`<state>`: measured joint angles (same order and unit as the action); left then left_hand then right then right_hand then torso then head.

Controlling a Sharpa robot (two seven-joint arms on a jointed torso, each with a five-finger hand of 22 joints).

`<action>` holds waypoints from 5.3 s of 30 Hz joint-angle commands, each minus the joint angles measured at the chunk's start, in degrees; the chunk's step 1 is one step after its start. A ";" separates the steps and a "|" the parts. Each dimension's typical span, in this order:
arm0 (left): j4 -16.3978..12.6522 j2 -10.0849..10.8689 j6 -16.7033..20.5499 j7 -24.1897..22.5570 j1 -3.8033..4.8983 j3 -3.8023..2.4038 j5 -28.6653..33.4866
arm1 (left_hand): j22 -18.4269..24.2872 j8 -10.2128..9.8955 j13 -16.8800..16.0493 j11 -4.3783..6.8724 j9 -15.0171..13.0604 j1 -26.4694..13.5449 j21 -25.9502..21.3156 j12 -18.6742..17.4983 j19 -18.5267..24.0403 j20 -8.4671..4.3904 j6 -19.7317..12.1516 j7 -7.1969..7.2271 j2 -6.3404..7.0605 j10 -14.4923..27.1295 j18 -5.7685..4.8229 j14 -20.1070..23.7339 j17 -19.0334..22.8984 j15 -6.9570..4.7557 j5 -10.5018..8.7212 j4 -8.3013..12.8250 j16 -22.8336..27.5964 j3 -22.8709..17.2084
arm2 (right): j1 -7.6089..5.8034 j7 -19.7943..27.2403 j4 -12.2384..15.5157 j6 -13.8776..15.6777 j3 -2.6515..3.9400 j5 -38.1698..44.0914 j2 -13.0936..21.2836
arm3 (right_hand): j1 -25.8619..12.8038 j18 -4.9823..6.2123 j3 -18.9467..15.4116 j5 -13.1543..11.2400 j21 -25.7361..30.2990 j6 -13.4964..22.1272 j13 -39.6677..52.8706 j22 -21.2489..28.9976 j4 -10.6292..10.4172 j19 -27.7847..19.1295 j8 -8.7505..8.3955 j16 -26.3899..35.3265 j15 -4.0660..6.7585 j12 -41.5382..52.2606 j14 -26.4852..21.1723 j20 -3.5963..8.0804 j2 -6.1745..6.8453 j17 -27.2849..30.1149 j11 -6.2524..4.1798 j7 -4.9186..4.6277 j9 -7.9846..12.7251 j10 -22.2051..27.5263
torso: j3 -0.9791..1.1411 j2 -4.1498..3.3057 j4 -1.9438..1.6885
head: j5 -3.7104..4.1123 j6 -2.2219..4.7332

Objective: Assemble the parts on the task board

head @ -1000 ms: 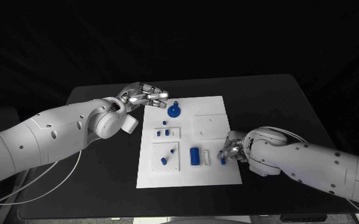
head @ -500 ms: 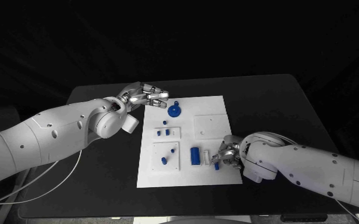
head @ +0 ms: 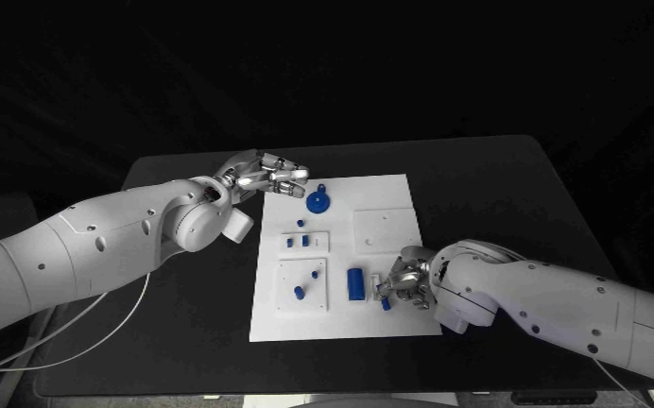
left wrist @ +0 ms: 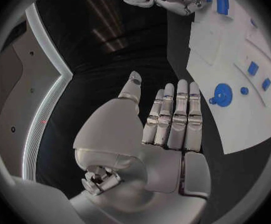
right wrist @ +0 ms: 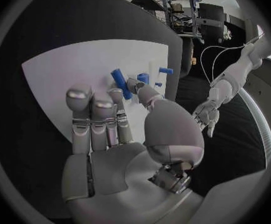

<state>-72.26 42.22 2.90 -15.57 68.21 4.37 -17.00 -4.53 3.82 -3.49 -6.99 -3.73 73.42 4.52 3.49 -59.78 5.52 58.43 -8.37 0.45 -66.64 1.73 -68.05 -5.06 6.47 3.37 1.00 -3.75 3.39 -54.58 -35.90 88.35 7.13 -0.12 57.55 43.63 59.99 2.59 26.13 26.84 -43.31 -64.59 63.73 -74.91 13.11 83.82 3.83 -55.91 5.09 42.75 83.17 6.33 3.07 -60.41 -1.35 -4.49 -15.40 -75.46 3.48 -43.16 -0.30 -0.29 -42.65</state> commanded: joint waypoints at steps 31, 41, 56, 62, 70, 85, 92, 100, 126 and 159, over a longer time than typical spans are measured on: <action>-0.27 0.12 -1.35 0.44 0.03 -0.01 -0.27 | 0.07 0.27 -0.09 -0.16 -0.04 -0.71 -0.12 -0.09 0.38 0.21 -0.23 0.06 -0.17 0.66 0.18 0.42 -0.09 0.12 0.16 -0.50 0.20 0.14 | -0.01 -0.36 -2.38 0.34 0.31 5.83 -2.05 | 1.89 0.18 -5.39 -13.07 1.53 -2.18 -0.65 -5.35 -7.31 1.04 -0.16 0.44 0.38 -0.23 0.15 0.35 0.94 0.08 -0.69 0.90 11.20 -0.44 | -0.03 0.03 0.02 | -0.71 0.26; -0.30 0.16 -1.32 0.50 0.03 0.00 -0.28 | 0.06 0.27 -0.09 -0.16 -0.04 -0.68 -0.11 -0.09 0.41 0.21 -0.18 0.08 -0.26 0.67 0.18 0.44 -0.11 0.12 0.16 -0.61 0.20 0.13 | -0.02 0.02 -2.28 0.93 0.35 6.31 -2.24 | 2.04 0.12 -5.27 -13.32 1.46 -2.78 -0.67 -5.37 -6.98 1.07 -0.20 0.42 0.44 -0.19 0.16 0.41 0.62 0.05 -0.80 1.08 11.14 -0.50 | 0.06 0.00 0.03 | -0.81 0.42; -0.30 0.19 -1.30 0.54 0.03 0.01 -0.31 | 0.06 0.27 -0.09 -0.16 -0.04 -0.68 -0.11 -0.09 0.41 0.21 -0.18 0.08 -0.26 0.67 0.18 0.44 -0.11 0.12 0.16 -0.61 0.20 0.13 | -0.13 -0.20 -2.41 -1.39 0.38 6.30 -2.66 | 1.60 0.06 -6.24 -16.61 1.68 -2.78 -0.89 -5.35 -8.52 1.04 -0.19 0.57 0.41 -0.46 0.14 0.40 1.06 0.15 -0.74 1.07 11.17 -0.47 | -0.01 0.00 0.03 | -1.03 0.40; -0.31 0.22 -1.26 0.55 0.03 0.01 -0.31 | 0.06 0.27 -0.09 -0.16 -0.04 -0.68 -0.11 -0.09 0.41 0.21 -0.18 0.08 -0.26 0.67 0.18 0.44 -0.11 0.12 0.16 -0.61 0.20 0.13 | -0.17 -0.43 -2.56 -1.91 0.38 6.30 -2.73 | 1.76 0.11 -7.17 -23.61 1.90 -2.66 -1.12 -5.31 -12.88 1.07 -0.16 0.64 0.28 -0.61 0.14 0.30 2.90 0.16 -0.55 0.97 11.09 -0.56 | 0.00 0.01 0.02 | -1.09 0.40; -0.31 0.25 -1.23 0.54 0.03 0.01 -0.31 | 0.06 0.27 -0.09 -0.16 -0.04 -0.68 -0.11 -0.09 0.41 0.21 -0.18 0.08 -0.26 0.67 0.18 0.44 -0.11 0.12 0.16 -0.61 0.20 0.13 | -0.18 -0.24 -2.43 -1.75 0.38 6.36 -2.71 | 1.13 -0.01 -10.66 -24.07 2.03 -2.57 -1.29 -5.30 -17.18 1.08 -0.14 0.81 0.38 -1.06 0.11 0.51 4.66 -0.01 -0.50 0.93 11.17 -0.77 | 0.04 0.00 0.03 | -1.12 0.42; -0.27 0.23 -1.20 0.58 0.03 0.01 -0.32 | 0.06 0.27 -0.09 -0.16 -0.04 -0.68 -0.11 -0.09 0.41 0.21 -0.18 0.08 -0.26 0.67 0.18 0.44 -0.11 0.12 0.16 -0.61 0.20 0.13 | -0.19 0.31 -1.75 -1.57 0.38 6.92 -2.46 | 3.55 -0.06 -12.79 -24.06 2.09 -2.64 -0.81 -5.33 -18.23 1.17 -0.14 1.19 0.39 -1.30 0.28 0.53 3.72 -0.56 -0.53 0.94 11.16 -1.01 | 0.06 -0.01 0.02 | -1.16 0.34; -0.24 0.28 -1.21 0.60 0.03 0.01 -0.32 | 0.06 0.27 -0.09 -0.17 -0.04 -0.59 -0.09 -0.09 0.43 0.22 -0.17 0.08 -0.50 0.74 0.19 0.45 -0.12 0.13 0.23 -0.61 0.20 0.17 | -0.19 0.40 -0.37 -1.62 0.49 7.68 -1.46 | 3.29 -0.05 -12.55 -24.00 2.06 -2.77 -0.81 -5.33 -18.12 1.17 -0.15 1.21 0.38 -1.35 0.30 0.49 3.39 -0.59 -0.53 0.97 11.12 -1.01 | 0.05 0.00 0.05 | -1.19 0.36; -0.16 0.26 -1.19 0.60 0.03 0.01 -0.32 | 0.06 0.27 -0.09 -0.17 -0.04 -0.59 -0.09 -0.09 0.43 0.22 -0.17 0.08 -0.50 0.74 0.19 0.45 -0.12 0.13 0.23 -0.61 0.20 0.17 | -0.19 0.35 0.59 -1.62 1.48 8.92 -0.45 | 2.99 0.00 -12.34 -23.99 2.08 -2.83 -0.81 -5.33 -18.11 1.19 -0.16 1.19 0.36 -1.27 0.32 0.45 3.41 -0.58 -0.53 0.99 11.07 -1.02 | 0.03 0.00 0.05 | -1.08 0.44; -0.14 0.33 -1.25 0.76 0.04 0.04 -0.35 | 0.06 0.27 -0.08 -0.17 -0.04 -0.45 -0.10 -0.09 0.44 0.22 -0.13 0.10 -0.69 0.73 0.18 0.45 -0.13 0.13 0.26 -0.48 0.20 0.25 | -0.05 1.34 1.72 -8.83 1.80 7.91 0.76 | 4.56 -0.13 -11.44 -24.04 2.10 -3.58 -0.87 -5.34 -13.34 1.01 -0.17 1.16 0.34 -1.30 0.29 0.44 4.35 -0.66 -0.62 1.12 11.08 -0.83 | 0.04 0.01 0.06 | -1.03 0.31; -0.29 0.41 -1.24 0.74 0.04 0.07 -0.40 | 0.06 0.27 -0.08 -0.17 -0.04 -0.45 -0.10 -0.09 0.44 0.22 -0.13 0.10 -0.69 0.73 0.18 0.45 -0.13 0.13 0.26 -0.48 0.20 0.25 | 0.80 0.38 -2.56 -6.01 1.45 11.59 -2.40 | 3.53 -0.58 -8.52 -24.05 1.61 -5.79 -0.32 -5.40 -8.94 1.11 -0.15 1.16 0.80 -1.33 0.46 0.96 -1.84 -1.20 -1.30 2.29 9.09 -1.29 | 0.01 0.02 0.02 | -1.01 0.18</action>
<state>-72.39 42.67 2.39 -14.47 68.23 4.47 -17.30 -4.54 3.82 -3.48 -7.18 -3.73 73.20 4.52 3.49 -59.58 5.72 58.43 -8.37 0.23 -66.44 1.73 -68.05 -5.13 6.46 3.37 0.86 -3.75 3.54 -54.02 -35.19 86.18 1.26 1.53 67.52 41.24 63.99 2.59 17.34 2.89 -41.39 -70.81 63.37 -74.91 3.69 84.03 4.03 -54.86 5.54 41.68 83.64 6.96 1.16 -61.54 -2.36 -2.16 -6.50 -76.69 3.50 -43.15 -0.30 -1.31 -42.51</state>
